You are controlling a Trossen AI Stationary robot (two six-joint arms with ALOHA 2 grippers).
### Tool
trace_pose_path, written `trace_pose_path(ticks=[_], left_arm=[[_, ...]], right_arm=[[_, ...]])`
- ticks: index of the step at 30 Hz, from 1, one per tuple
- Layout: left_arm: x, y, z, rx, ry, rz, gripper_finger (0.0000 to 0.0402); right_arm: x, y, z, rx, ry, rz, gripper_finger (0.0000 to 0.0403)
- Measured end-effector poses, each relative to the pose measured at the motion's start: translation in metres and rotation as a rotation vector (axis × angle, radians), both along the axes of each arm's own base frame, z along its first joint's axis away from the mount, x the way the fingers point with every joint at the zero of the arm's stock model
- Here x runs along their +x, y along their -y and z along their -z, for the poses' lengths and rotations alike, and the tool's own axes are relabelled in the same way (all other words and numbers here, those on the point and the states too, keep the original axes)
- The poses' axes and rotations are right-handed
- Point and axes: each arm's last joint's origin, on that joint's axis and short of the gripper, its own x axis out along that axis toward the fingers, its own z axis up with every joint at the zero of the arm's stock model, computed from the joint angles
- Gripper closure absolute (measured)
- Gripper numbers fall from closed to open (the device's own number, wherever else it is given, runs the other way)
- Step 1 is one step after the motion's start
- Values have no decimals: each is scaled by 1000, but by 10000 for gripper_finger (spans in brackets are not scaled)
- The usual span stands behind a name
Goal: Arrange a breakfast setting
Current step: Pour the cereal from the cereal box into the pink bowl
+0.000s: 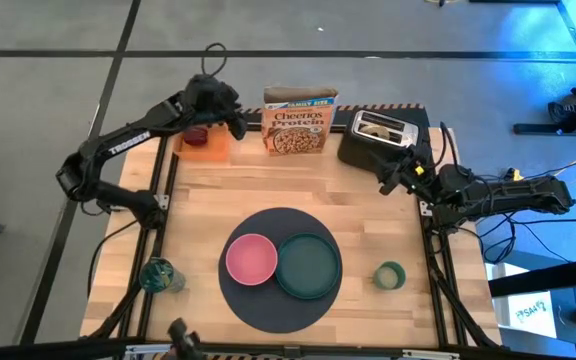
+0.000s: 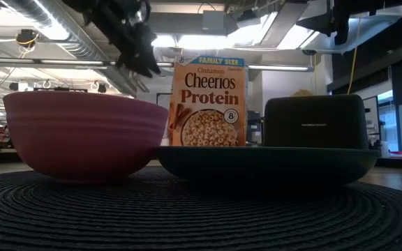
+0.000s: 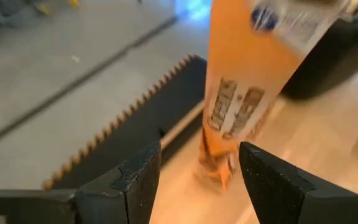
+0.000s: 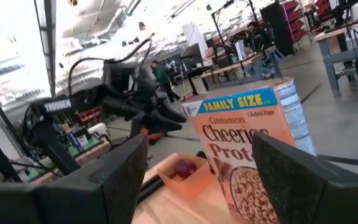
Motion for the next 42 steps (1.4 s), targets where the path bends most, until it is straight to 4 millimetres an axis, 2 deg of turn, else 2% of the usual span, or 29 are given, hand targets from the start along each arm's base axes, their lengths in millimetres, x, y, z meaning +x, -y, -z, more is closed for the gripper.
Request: trace_pose_path(ticks=[8,15,21,27,36,39,42], left_arm=[[14,-31,40,-46,-104,83,186],[29,-42,69,-55,-161,243,160],[34,-47,79,-31,-185,291,156],[46,-60,92,54,-167,324,156],[64,-68,113,97,-112,404,156],[72,-68,118,118,-75,440,164],[80,-65,123,131,-69,465,190]], right_arm=[[0,0,2,0,-17,2,125],[0,0,2,21,-5,-1,125],[0,0,2,34,-1,-5,125],[0,0,2,35,-1,-5,125],[0,0,2,53,12,-9,125],[0,0,2,55,14,-10,125],[1,0,2,61,19,-22,125]])
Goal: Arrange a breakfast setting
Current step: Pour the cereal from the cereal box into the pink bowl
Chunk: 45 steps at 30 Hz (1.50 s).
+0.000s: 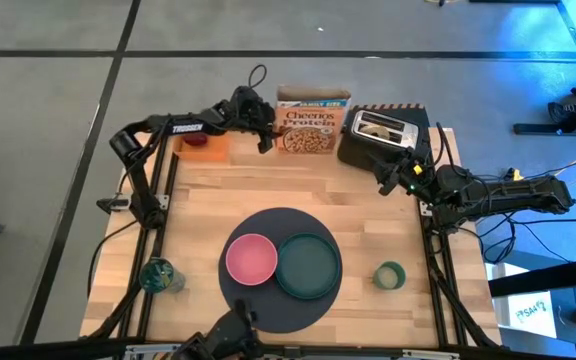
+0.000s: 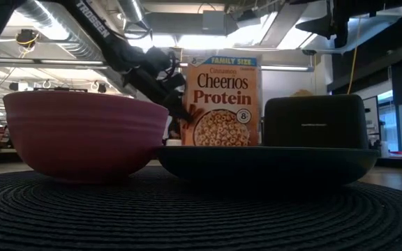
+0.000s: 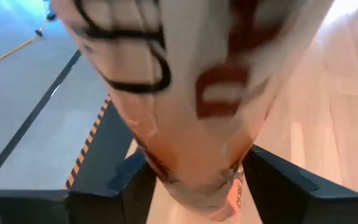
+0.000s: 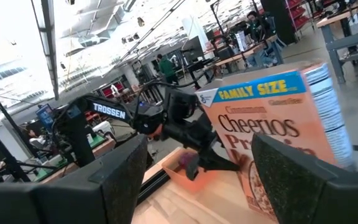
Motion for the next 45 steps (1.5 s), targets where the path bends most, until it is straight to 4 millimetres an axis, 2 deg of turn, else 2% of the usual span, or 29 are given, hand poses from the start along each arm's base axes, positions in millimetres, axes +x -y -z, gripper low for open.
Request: trace_pose_path(ticks=[3,7,10,11,14,18,22,25,28,34,42,45], left_arm=[[5,3,3,0,-4,12,231],[9,7,4,2,-7,20,308],[8,9,0,-9,-2,14,376],[6,11,-4,-20,0,5,387],[-1,18,-23,-6,-7,-12,394],[-17,41,-59,38,-33,26,398],[-38,76,-90,57,-108,114,399],[-50,105,-104,72,-194,166,399],[-60,128,-111,56,-259,170,400],[-69,155,-125,24,-252,87,401],[-66,182,-121,-13,-331,55,401],[-64,188,-120,-18,-331,40,401]], right_arm=[[0,0,0,14,10,-5,125],[0,0,-1,16,16,-9,125],[0,0,-2,16,14,-9,125],[0,0,-4,15,12,-12,125],[3,-1,-12,-7,-34,-15,125],[13,-1,-28,-91,-186,-7,125],[29,-2,-56,-210,-330,-13,125],[46,-4,-77,-303,-436,-68,125],[66,-7,-97,-384,-497,-151,125],[110,-14,-129,-494,-534,-330,125],[156,-17,-137,-528,-665,-380,125],[170,-19,-131,-527,-680,-411,131]])
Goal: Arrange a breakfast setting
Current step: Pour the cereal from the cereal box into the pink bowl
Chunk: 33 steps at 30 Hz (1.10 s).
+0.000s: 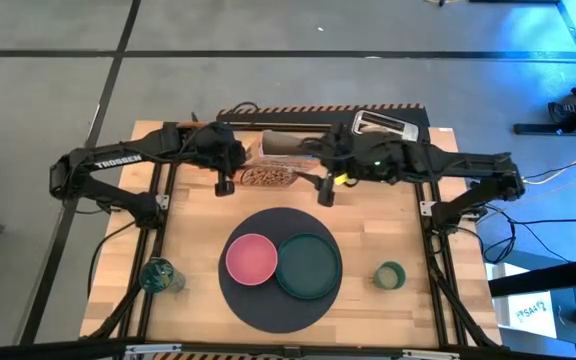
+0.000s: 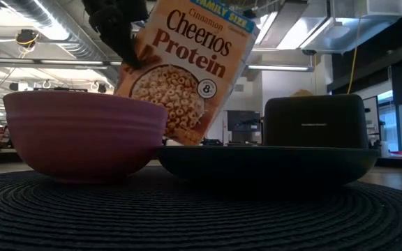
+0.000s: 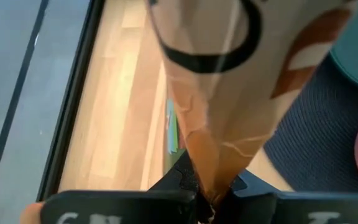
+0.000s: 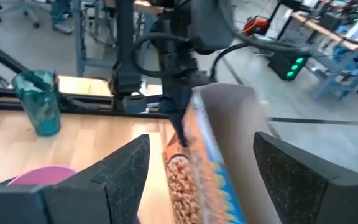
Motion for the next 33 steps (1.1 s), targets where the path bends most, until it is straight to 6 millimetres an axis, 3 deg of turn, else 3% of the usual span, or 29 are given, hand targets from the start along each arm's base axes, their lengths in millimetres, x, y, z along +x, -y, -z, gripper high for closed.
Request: trace_pose_path(ticks=[5,12,19,26,33], left_arm=[[5,9,-2,4,24,34,401],[11,18,-2,13,48,55,401],[16,28,-4,17,86,95,397],[20,31,-7,-20,147,73,356],[15,32,-11,-75,170,6,274]], right_arm=[[23,3,18,12,-40,-1,171],[36,14,28,76,-35,8,234],[45,29,39,188,-54,-39,386],[45,34,38,262,-43,-44,401],[37,36,25,267,31,-17,403]])
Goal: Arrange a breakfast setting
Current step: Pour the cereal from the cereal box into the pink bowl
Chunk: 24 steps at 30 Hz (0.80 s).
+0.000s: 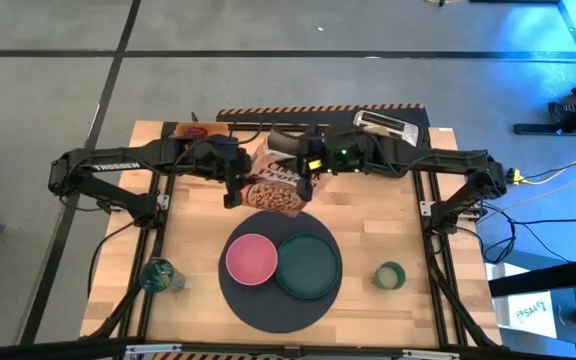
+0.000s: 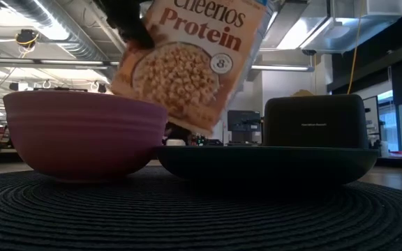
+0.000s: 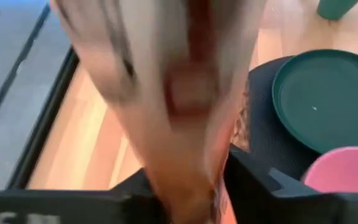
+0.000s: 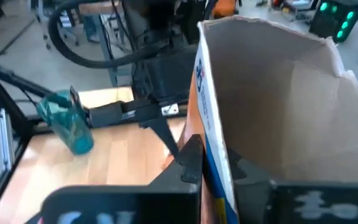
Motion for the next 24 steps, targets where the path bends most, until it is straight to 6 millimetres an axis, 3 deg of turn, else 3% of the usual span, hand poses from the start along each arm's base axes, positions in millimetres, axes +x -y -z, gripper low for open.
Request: trace_pose_path(ticks=[5,17,24], left_arm=[[-14,2,-6,-11,-1,-29,205],[-77,8,-45,14,198,-230,65],[-81,8,-47,-9,232,-277,26]], right_arm=[[-9,7,-16,-5,88,34,403],[-59,22,-73,-48,364,66,403],[-83,19,-102,-72,551,19,403]])
